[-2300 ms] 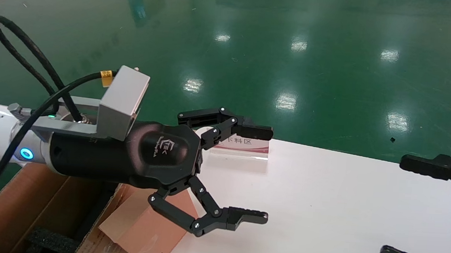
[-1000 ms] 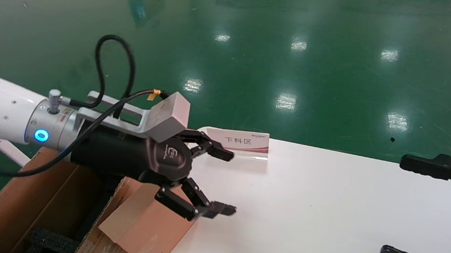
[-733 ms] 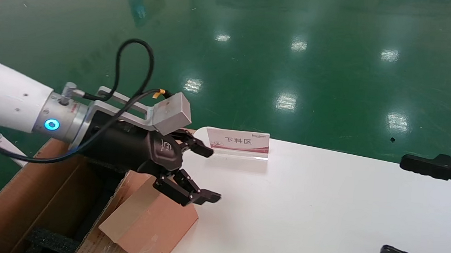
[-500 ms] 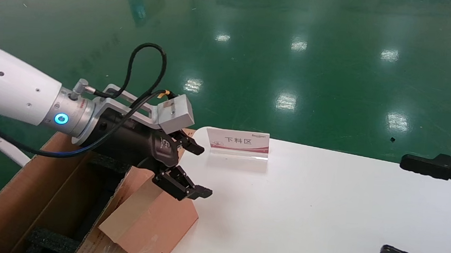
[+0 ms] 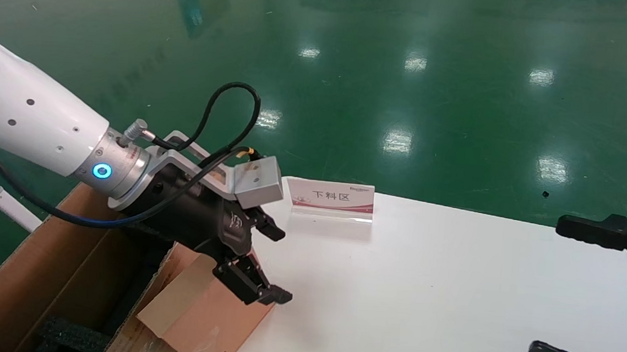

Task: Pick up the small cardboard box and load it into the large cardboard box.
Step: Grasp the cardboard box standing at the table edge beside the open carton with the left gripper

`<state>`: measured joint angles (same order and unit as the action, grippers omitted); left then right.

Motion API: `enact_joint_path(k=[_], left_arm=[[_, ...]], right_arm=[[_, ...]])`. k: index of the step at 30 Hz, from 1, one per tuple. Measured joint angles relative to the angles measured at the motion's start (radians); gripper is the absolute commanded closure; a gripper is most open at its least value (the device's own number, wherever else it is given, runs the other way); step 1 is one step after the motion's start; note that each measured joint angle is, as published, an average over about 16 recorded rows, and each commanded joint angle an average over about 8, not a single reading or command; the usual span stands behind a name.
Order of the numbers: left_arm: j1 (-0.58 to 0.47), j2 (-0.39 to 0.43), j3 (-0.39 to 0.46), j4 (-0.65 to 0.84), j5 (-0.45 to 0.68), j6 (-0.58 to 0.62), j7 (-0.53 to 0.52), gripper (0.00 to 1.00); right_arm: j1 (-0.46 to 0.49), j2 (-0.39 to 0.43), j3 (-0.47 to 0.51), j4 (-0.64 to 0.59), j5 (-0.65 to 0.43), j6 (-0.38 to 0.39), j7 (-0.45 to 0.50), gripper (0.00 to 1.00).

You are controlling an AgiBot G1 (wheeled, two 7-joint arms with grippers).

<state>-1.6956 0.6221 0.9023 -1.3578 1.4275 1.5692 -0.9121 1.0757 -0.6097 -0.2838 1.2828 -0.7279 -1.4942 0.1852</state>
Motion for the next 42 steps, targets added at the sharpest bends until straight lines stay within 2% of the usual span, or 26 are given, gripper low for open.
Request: enact_joint_path(k=[12,31,42], left_arm=[[-0.100,-0.001,0.165,0.001,0.047,-0.012,-0.089,0.00],[-0.240,0.010,0.329,-0.001,0.116,-0.012,-0.228,0.00],[-0.328,0.018,0.450,-0.002,0.105,-0.004,-0.275,0.00]], right_arm=[[0.000,0.000,-0.001,0.000,0.001,0.000,0.000,0.00],[0.000,0.001,-0.002,0.000,0.001,0.001,-0.001,0.00],[0.001,0.001,-0.003,0.000,0.002,0.001,-0.001,0.00]])
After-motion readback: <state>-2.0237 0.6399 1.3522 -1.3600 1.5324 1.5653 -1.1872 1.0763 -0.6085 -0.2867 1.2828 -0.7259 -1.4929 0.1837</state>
